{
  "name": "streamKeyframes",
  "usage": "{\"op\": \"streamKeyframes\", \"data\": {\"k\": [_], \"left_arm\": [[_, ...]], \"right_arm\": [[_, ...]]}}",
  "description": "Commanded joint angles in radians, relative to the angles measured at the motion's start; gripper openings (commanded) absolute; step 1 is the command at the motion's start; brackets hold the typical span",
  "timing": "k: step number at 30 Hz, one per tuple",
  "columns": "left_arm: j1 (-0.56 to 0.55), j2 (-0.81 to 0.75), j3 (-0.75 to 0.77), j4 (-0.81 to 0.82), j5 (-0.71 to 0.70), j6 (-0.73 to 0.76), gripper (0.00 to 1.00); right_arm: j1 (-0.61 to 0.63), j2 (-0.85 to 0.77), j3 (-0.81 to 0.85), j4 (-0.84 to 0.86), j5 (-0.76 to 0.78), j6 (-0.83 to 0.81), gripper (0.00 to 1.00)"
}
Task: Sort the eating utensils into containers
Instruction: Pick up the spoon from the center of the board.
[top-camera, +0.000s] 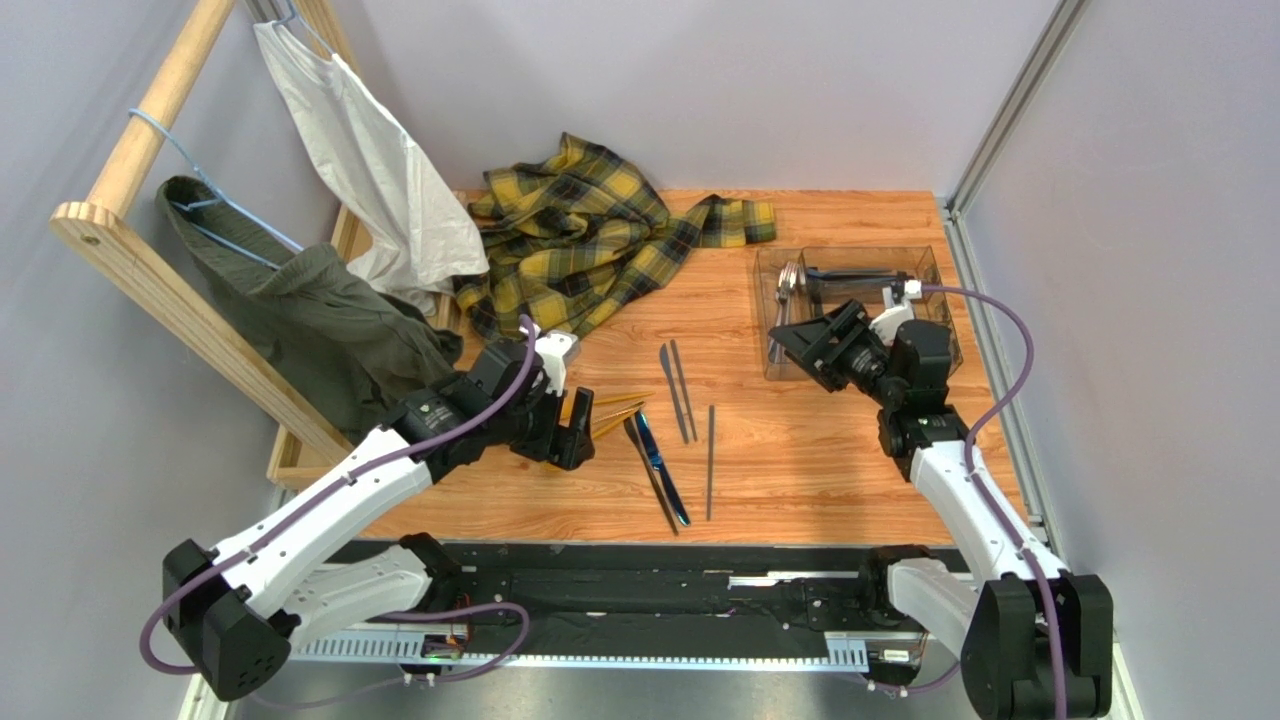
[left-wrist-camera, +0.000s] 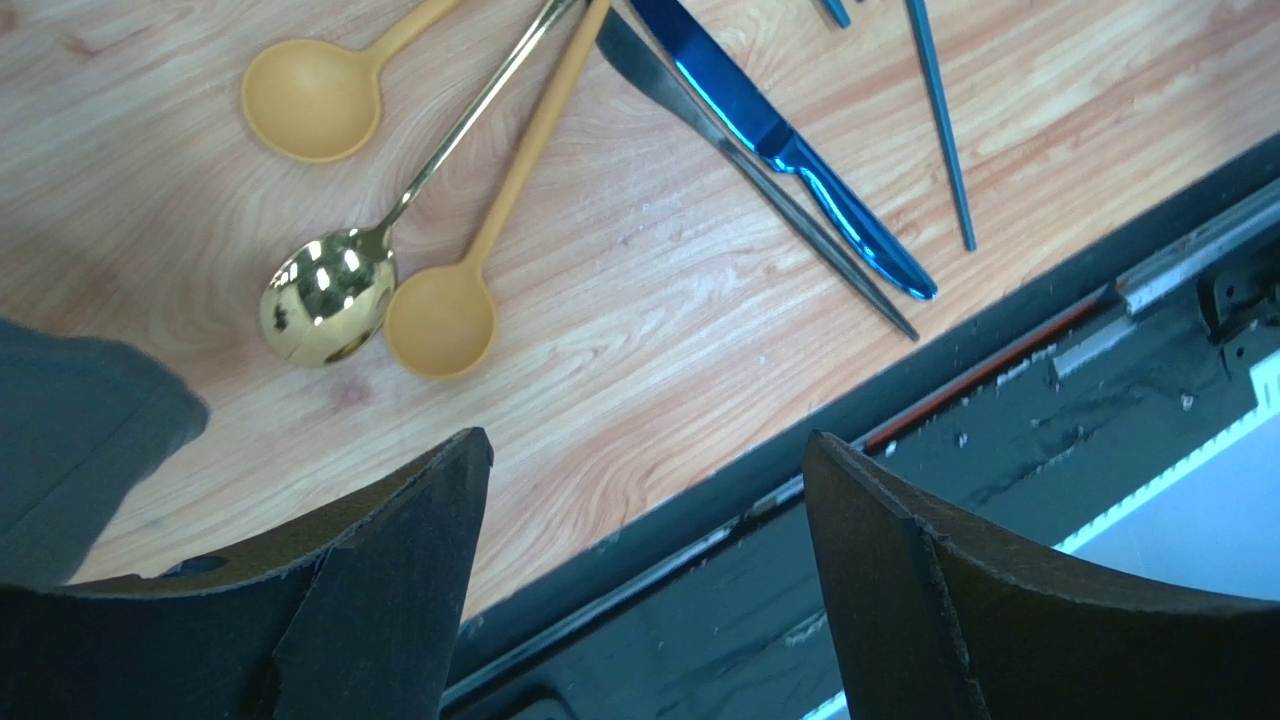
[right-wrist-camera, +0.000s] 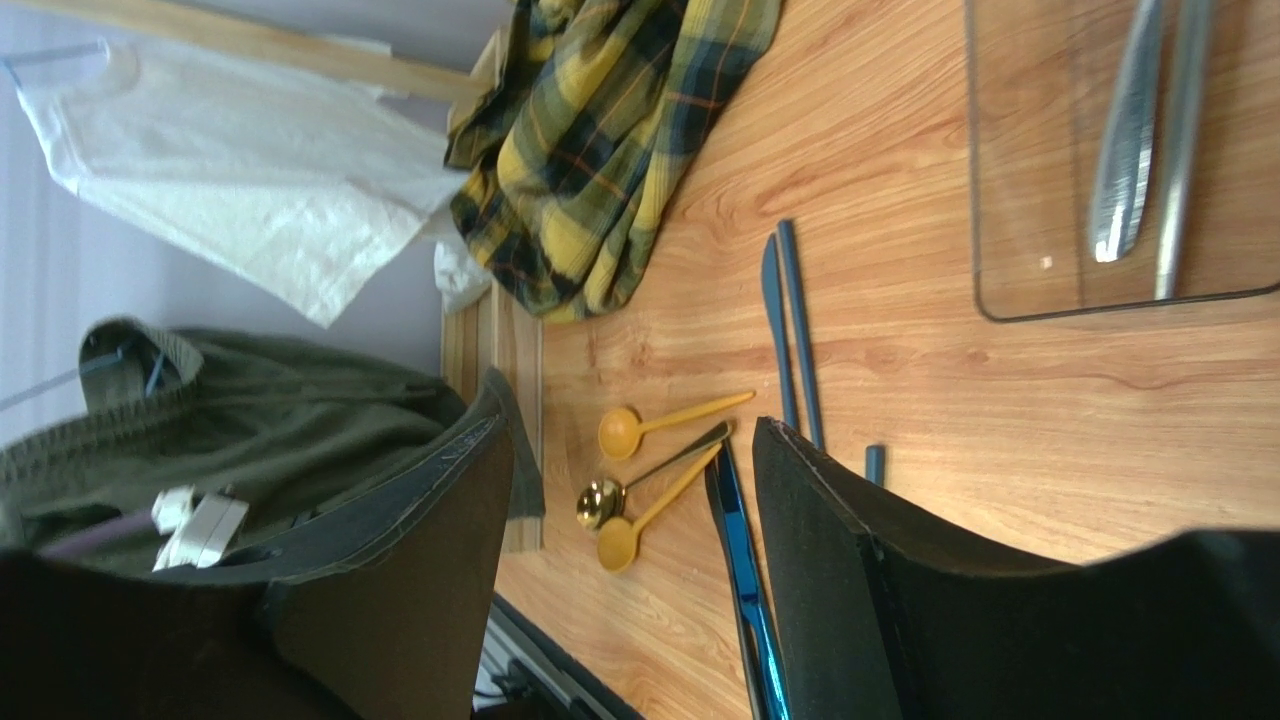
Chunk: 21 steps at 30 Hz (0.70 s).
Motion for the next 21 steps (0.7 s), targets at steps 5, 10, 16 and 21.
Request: {"op": "streamKeyframes", "data": {"k": [5,10,16,21], "left_arm": [[-0.002,0.169,-0.091,0.247,-0.075,-0.056,0.81],[0.000,0.273,-0.073,0.319,-0.168,-0.009,0.81],[0.000,0.431,-0.014,0.367,-0.181,0.031,0.77],[-0.002,0.557,0.035,0.387,-0.170,0.040,0.70]], "right_arm": [[0.049,-0.015,-0.070,0.058,-0.037,-0.100,0.64],[0.061,-0.029,-0.107,0.062,-0.029,-0.106,0.64],[0.074,-0.047,-0.124,0.055,-0.016,-0.113,0.64],[0.086,-0.075,-0.135,0.045,0.017,-0.120,0.64]]}}
